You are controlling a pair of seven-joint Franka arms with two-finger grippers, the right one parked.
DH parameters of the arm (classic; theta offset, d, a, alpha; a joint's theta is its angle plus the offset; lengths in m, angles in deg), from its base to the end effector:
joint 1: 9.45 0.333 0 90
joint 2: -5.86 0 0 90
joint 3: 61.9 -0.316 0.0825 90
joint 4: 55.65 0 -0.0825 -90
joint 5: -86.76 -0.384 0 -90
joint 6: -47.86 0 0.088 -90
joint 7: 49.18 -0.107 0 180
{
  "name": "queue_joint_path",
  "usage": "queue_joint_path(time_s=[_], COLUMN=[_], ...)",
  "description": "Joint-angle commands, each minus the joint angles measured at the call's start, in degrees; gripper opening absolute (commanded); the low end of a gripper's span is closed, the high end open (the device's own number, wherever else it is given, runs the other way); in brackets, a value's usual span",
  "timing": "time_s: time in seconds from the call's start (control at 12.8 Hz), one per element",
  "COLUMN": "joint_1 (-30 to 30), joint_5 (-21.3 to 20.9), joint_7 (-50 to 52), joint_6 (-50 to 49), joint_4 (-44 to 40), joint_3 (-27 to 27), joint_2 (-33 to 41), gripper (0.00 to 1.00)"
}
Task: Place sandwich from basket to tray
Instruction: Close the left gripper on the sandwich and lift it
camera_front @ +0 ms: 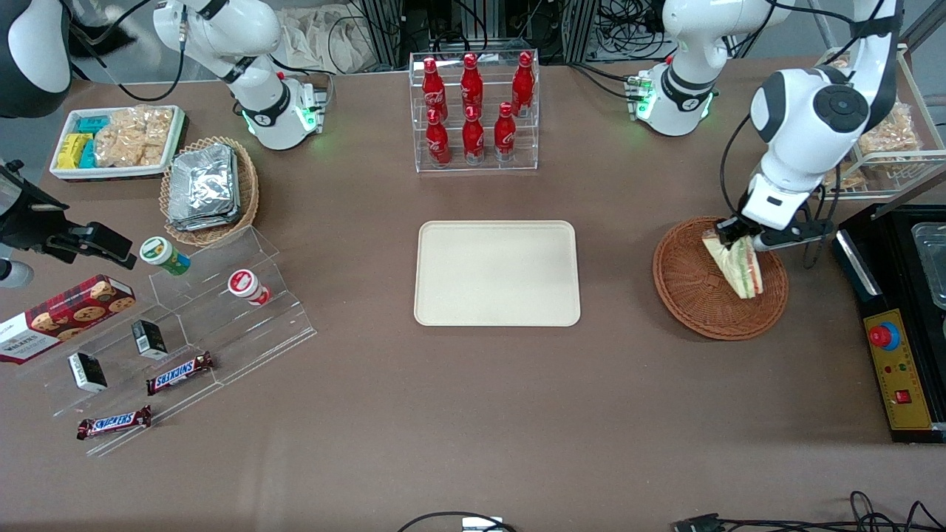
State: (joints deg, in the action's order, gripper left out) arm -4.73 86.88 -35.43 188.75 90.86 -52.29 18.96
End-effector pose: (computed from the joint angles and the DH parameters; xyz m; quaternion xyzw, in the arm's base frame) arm 0.4441 -0.0371 0.3595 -0.9947 -0.0788 -0.0658 0.0078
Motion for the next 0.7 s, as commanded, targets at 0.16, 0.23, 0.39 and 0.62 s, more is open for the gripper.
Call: queue_joint_path(time_s=[0.16,0.23,0.39,0.62], joint_1=[-5.2,-6.1,-10.6,-16.3], joint_5=[0.2,0.1,0.3,0.1], joint_7=[-1.2,-1.4,-2.1,-2.1], joint_6=[-1.9,-3.1,-3.0,-2.6], joint_4=[0.2,0.1,-0.1,-1.0], joint_3=[0.0,0.0,-0.1,-0.1], joint_2=[2.2,3.1,4.0,3.6], gripper=[0.10,0.10,0.09,0.09])
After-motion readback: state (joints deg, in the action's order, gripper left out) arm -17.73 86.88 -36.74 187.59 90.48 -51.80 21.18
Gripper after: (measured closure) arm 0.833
